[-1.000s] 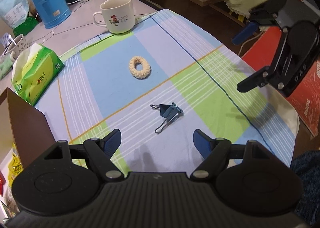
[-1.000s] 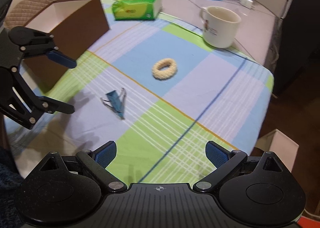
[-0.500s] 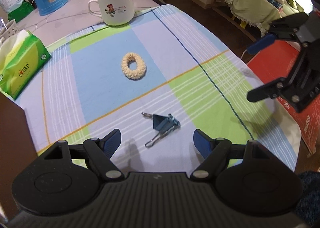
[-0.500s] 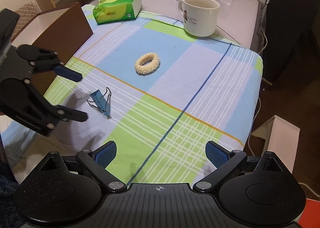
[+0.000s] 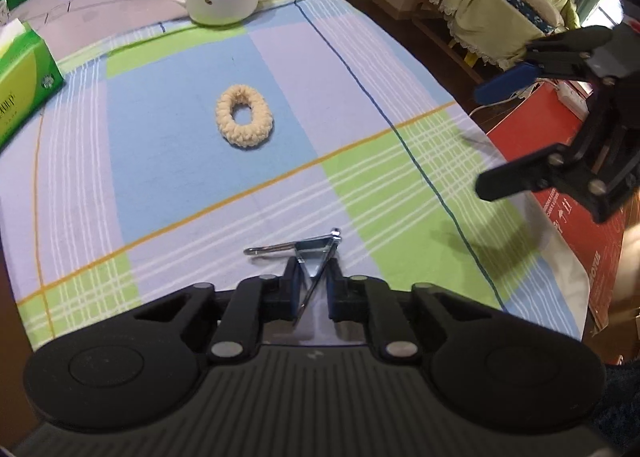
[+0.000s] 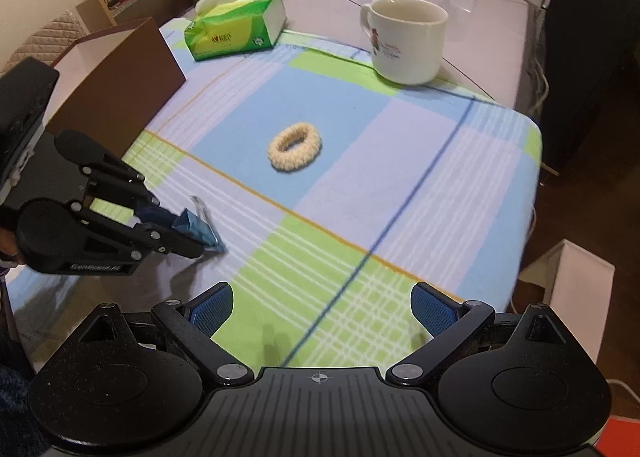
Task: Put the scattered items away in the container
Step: 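Grasp the blue binder clip with the left tool while the right tool grasps the cream ring snack, then carry the blue clip and cream ring snack over the box with both tools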
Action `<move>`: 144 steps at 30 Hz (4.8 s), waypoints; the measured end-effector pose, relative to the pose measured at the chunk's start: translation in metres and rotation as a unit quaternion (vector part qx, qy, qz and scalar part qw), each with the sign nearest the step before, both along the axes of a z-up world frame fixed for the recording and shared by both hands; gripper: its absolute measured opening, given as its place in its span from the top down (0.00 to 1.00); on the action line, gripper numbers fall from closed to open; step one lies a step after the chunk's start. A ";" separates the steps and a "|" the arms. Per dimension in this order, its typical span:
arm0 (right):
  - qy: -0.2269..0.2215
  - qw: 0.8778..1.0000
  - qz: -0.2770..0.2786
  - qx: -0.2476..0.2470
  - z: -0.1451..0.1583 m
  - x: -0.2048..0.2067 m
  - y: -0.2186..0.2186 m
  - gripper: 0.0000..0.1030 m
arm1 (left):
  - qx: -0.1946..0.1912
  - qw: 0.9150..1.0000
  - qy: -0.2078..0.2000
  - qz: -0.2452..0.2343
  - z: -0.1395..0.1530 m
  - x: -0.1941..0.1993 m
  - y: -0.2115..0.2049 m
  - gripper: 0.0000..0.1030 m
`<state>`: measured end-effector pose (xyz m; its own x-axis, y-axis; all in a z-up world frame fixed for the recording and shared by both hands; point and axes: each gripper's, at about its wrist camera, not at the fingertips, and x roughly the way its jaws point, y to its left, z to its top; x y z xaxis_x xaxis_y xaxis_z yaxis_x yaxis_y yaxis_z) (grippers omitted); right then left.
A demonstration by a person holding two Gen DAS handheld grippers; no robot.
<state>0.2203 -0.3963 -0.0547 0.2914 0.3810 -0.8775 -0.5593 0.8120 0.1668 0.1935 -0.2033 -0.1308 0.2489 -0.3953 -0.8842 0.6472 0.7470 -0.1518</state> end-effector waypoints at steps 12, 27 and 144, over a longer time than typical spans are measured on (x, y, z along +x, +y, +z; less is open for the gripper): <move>-0.044 0.992 0.119 0.009 -0.022 0.052 0.059 0.05 | 0.019 0.999 -0.034 0.027 0.034 -0.006 0.031 0.93; -0.062 0.983 0.173 -0.025 -0.056 0.087 0.093 0.76 | 0.033 0.996 -0.040 0.073 0.036 0.006 0.052 0.93; -0.015 0.985 0.170 -0.039 0.028 0.079 0.388 0.84 | 0.191 0.966 -0.107 -0.141 0.070 0.097 0.349 0.93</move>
<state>0.2991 -0.0080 -0.0265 0.1860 0.3932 -0.9005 -0.8044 0.5872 0.0903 0.2910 0.1461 -0.0612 0.3725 -0.1300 -0.9189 0.8188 0.5122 0.2594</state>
